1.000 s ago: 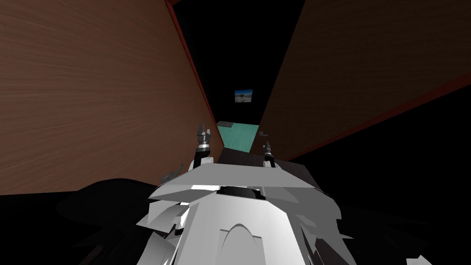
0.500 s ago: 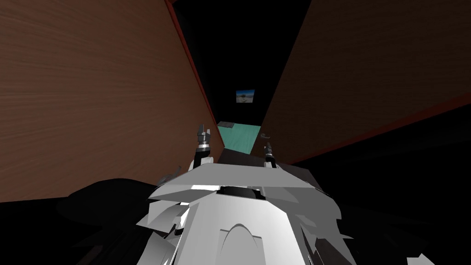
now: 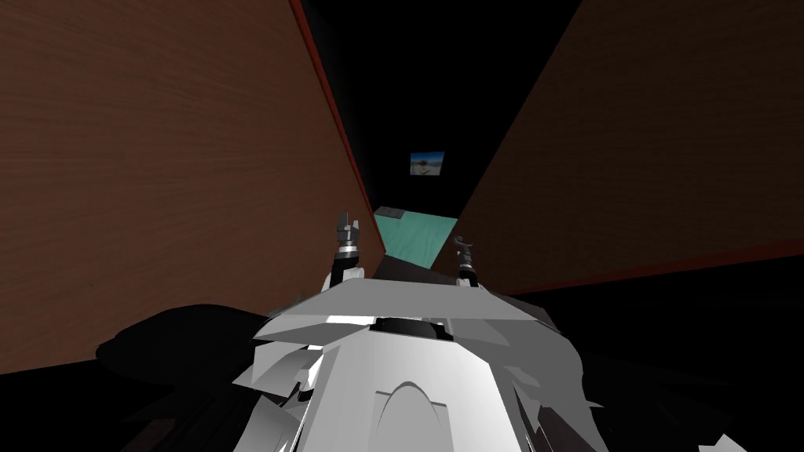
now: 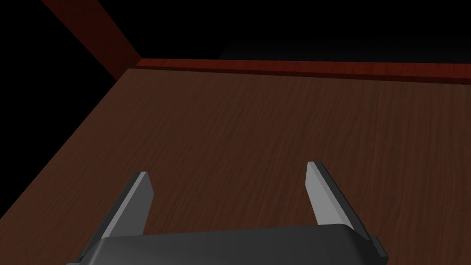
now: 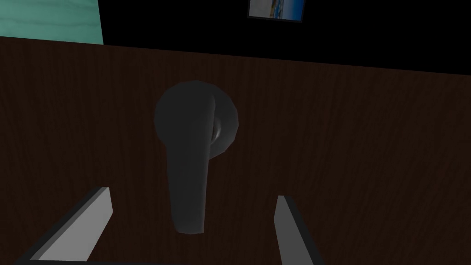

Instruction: Pull the door open

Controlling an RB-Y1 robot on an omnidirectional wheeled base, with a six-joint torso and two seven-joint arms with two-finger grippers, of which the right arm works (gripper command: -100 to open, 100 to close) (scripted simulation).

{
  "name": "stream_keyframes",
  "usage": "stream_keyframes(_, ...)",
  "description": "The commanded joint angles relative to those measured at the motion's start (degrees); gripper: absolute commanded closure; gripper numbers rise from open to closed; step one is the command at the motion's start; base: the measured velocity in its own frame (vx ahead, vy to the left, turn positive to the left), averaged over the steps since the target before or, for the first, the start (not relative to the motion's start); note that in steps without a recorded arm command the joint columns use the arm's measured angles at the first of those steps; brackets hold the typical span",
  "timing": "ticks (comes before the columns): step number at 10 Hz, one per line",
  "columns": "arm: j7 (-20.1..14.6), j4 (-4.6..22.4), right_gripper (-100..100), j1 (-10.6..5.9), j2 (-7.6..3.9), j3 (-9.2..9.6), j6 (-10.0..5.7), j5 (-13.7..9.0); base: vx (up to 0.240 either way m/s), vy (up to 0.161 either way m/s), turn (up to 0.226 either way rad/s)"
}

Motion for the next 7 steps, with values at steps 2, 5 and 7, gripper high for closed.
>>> stream_keyframes(2, -0.31, 4.13, -100, -1.23, -0.25, -0.06, -2.16, -0.14, 0.028, -0.009, -0.008)
stream_keyframes(5, -1.18, 4.09, -100, 0.42, -2.0, -0.75, -2.75, -1.76, 0.084, -0.02, 0.127)
stream_keyframes(7, -1.08, 2.89, -100, 1.01, -2.0, -0.87, -2.26, -1.93, 0.153, -0.034, 0.104)
